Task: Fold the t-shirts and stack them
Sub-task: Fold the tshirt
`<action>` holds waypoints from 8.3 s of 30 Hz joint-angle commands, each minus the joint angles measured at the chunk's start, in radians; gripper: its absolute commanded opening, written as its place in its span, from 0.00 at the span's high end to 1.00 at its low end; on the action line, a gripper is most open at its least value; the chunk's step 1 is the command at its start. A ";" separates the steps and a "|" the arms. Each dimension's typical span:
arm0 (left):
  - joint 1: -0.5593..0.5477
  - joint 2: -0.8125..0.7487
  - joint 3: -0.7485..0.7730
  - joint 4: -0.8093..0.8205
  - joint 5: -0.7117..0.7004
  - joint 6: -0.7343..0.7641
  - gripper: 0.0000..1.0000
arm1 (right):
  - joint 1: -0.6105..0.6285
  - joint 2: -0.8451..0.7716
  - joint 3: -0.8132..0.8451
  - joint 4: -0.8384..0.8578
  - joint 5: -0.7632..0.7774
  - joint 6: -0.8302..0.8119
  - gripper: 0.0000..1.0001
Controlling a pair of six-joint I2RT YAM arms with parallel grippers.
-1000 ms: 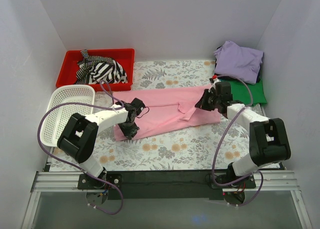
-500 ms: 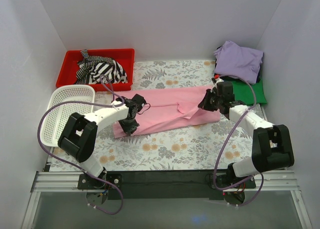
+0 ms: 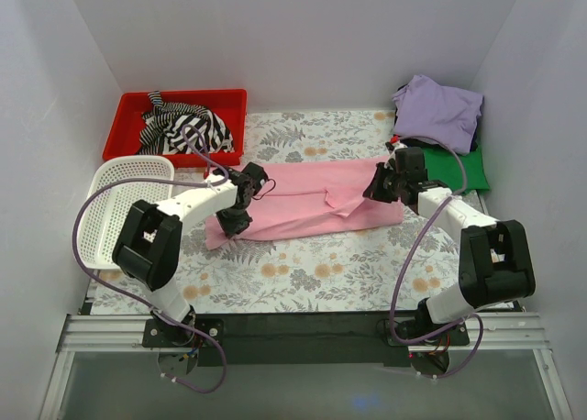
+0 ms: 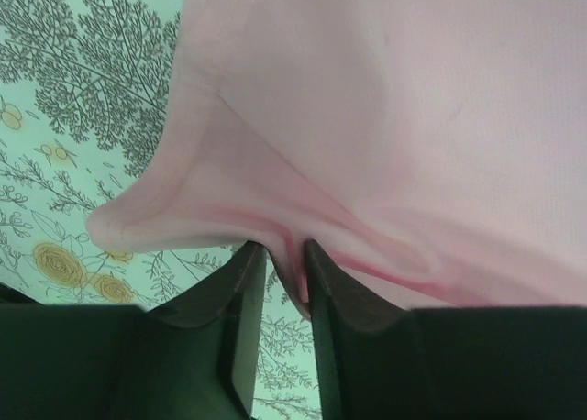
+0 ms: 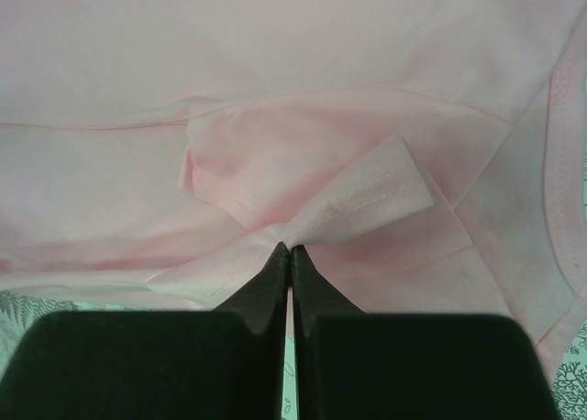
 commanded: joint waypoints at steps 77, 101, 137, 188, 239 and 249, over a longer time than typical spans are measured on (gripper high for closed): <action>0.176 0.187 0.304 0.249 0.099 0.428 0.34 | 0.026 0.081 0.085 -0.055 -0.046 -0.079 0.64; 0.176 0.192 0.280 0.230 0.053 0.422 0.34 | 0.052 0.376 0.350 -0.019 -0.040 -0.118 0.63; 0.176 0.178 0.248 0.267 0.105 0.417 0.31 | 0.075 0.247 0.307 -0.144 -0.034 -0.162 0.57; 0.176 0.173 0.309 0.447 0.066 0.514 0.30 | 0.104 0.399 0.471 -0.179 0.166 -0.115 0.56; -0.213 -0.043 0.240 0.093 0.194 0.345 0.29 | 0.032 0.855 1.191 -0.227 -0.341 -0.283 0.41; -0.163 0.182 0.225 0.160 0.120 0.336 0.29 | 0.068 0.739 0.935 -0.312 -0.080 -0.371 0.43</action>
